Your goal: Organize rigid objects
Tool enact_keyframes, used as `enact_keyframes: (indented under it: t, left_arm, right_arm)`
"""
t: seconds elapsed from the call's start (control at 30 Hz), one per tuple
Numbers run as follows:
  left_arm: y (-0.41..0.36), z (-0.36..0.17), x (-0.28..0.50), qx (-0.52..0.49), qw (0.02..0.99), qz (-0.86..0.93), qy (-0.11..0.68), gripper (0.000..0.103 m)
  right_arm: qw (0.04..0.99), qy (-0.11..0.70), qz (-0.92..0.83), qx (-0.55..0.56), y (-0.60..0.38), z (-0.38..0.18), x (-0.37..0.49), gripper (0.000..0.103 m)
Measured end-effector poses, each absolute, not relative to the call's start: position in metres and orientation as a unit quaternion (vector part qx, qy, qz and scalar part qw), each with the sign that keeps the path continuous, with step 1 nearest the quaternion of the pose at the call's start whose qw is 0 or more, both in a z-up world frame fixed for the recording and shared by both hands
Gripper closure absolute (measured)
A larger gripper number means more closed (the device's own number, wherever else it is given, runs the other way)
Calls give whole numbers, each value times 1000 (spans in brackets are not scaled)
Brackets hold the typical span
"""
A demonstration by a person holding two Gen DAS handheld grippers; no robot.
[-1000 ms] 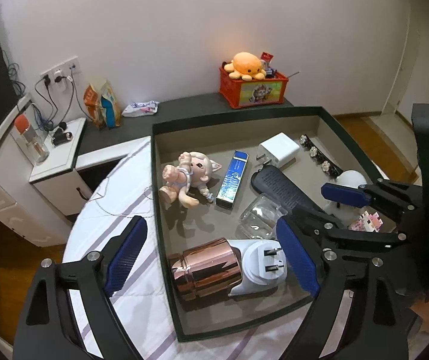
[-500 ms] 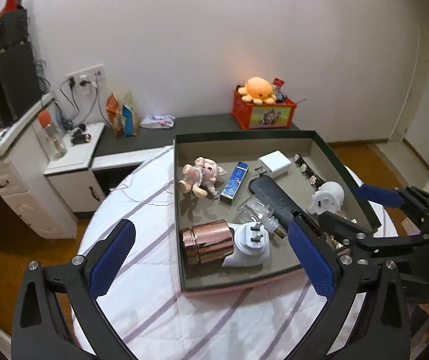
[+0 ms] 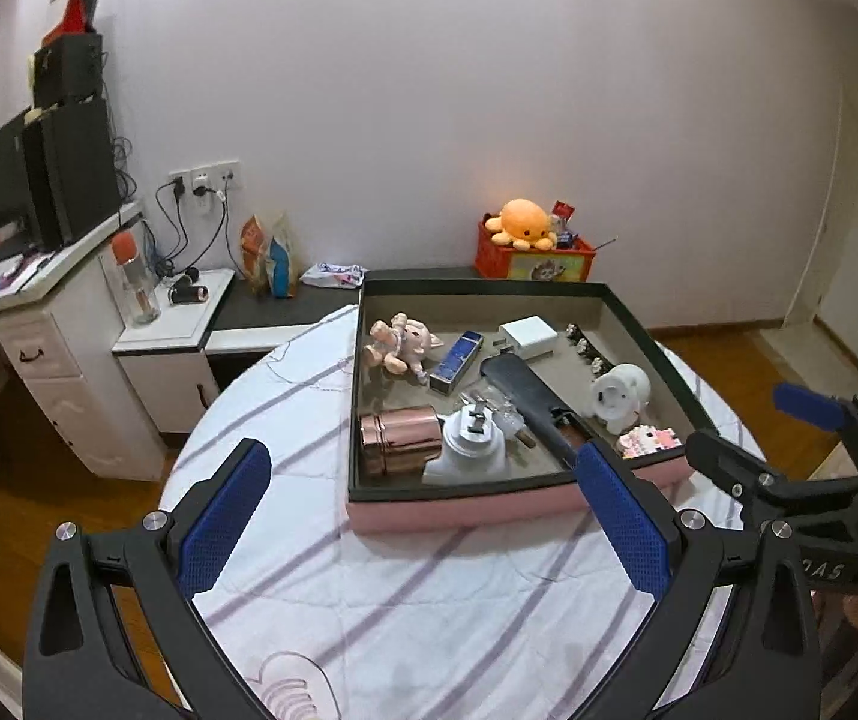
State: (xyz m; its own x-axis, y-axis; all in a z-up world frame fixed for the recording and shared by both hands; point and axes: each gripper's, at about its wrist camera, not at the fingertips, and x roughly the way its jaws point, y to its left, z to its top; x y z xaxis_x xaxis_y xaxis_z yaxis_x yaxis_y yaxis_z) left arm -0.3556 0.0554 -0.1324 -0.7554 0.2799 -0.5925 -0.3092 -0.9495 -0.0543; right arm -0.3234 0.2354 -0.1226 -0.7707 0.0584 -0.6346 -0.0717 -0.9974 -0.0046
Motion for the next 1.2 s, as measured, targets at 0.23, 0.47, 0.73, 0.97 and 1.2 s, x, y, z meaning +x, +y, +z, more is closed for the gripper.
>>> enact_keyframes:
  t: [0.23, 0.47, 0.73, 0.97, 1.2]
  left_arm:
    - [51, -123, -330, -303, 155, 940, 25, 0]
    - [45, -110, -301, -278, 145, 949, 37, 0]
    - [34, -72, -242, -222, 154, 962, 41, 0]
    - [23, -42, -190, -191, 153, 968, 52, 0]
    - [1, -12, -135, -128, 129, 982, 43, 0]
  right_arm:
    - [24, 23, 945, -326, 236, -121, -296, 0]
    - [26, 24, 955, -294, 231, -104, -267, 0]
    - [9, 27, 971, -239, 217, -64, -216, 0]
    - [13, 17, 981, -192, 200, -31, -163, 0]
    - [25, 11, 990, -140, 182, -1, -113, 0]
